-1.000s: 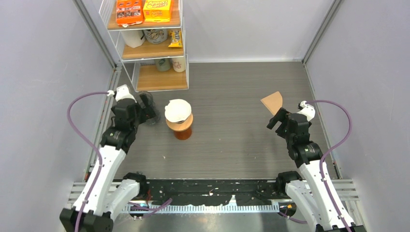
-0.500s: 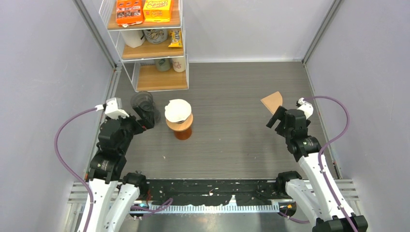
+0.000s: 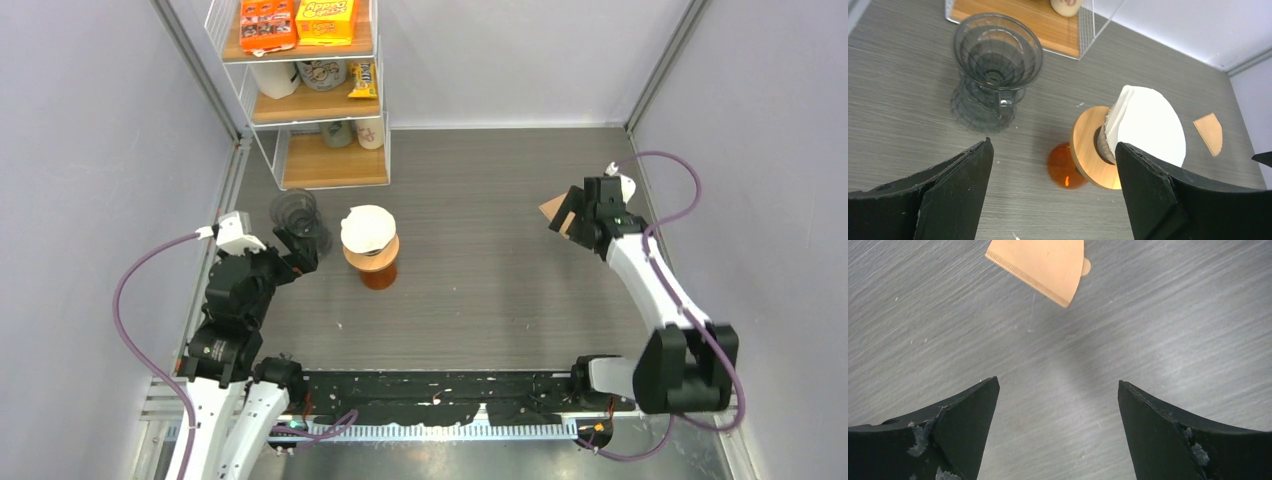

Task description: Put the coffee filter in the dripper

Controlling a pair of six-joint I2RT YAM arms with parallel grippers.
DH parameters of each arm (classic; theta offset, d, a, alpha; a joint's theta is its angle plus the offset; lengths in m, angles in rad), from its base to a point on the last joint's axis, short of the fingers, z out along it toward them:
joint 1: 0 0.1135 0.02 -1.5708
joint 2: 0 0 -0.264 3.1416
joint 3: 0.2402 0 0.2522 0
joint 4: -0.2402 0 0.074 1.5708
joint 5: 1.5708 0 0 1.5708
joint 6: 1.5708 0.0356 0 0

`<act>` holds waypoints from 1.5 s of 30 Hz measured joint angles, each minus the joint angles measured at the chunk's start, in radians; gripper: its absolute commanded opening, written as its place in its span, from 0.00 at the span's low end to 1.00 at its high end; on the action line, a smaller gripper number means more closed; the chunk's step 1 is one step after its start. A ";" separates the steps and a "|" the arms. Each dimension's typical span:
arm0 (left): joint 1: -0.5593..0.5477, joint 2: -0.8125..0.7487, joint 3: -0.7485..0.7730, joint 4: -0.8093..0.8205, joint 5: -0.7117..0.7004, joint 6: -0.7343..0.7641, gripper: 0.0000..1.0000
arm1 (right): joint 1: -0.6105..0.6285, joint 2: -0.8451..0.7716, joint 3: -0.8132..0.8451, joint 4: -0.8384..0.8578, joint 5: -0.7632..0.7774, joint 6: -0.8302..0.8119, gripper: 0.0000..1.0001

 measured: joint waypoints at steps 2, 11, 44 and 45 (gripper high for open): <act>0.000 -0.016 -0.005 0.000 -0.034 -0.002 1.00 | -0.031 0.106 0.061 0.006 -0.020 -0.009 0.96; 0.000 -0.029 -0.023 -0.019 -0.163 -0.005 0.99 | -0.092 0.604 0.425 -0.007 -0.059 -0.058 0.98; 0.000 -0.096 -0.059 -0.016 -0.224 -0.005 1.00 | -0.151 0.827 0.521 -0.022 -0.112 0.042 0.73; 0.000 -0.098 -0.059 -0.016 -0.226 -0.005 0.99 | -0.148 0.831 0.528 -0.030 -0.103 0.042 0.71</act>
